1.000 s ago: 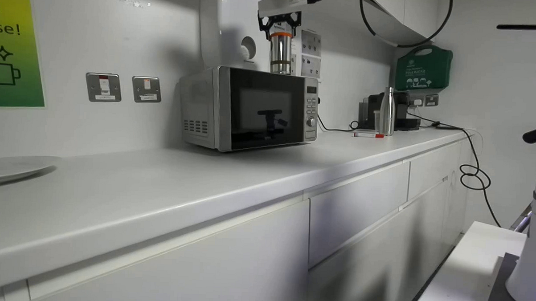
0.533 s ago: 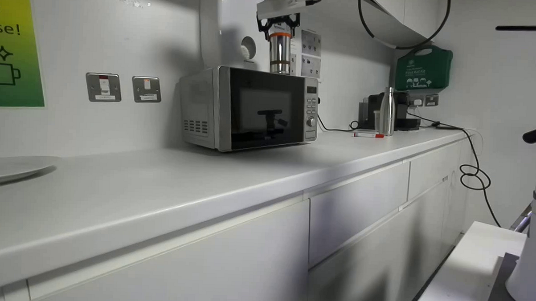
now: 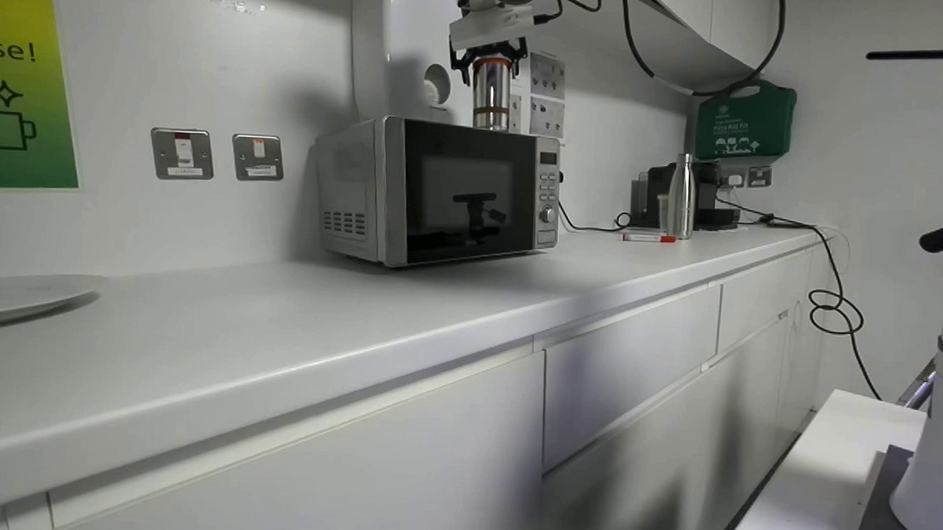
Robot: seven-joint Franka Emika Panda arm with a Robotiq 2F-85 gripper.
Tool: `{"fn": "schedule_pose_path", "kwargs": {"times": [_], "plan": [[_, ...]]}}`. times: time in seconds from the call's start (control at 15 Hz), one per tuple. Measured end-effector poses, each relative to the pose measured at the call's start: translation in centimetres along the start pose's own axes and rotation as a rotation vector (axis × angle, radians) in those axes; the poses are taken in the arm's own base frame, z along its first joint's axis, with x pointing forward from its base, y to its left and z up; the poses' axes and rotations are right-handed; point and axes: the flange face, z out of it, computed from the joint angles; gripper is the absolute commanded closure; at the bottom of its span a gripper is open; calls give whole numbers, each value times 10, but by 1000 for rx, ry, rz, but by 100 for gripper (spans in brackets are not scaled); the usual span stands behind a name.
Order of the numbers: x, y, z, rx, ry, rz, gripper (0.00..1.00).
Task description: Place the silver jar on the microwave
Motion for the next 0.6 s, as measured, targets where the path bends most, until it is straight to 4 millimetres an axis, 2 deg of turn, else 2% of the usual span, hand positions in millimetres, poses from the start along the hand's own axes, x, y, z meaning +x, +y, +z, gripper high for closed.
{"fn": "schedule_pose_path", "kwargs": {"times": [0.33,0.6], "plan": [[-2,0,1,12,-43,-4,0],[-5,-4,-9,45,-89,-33,0]]}}
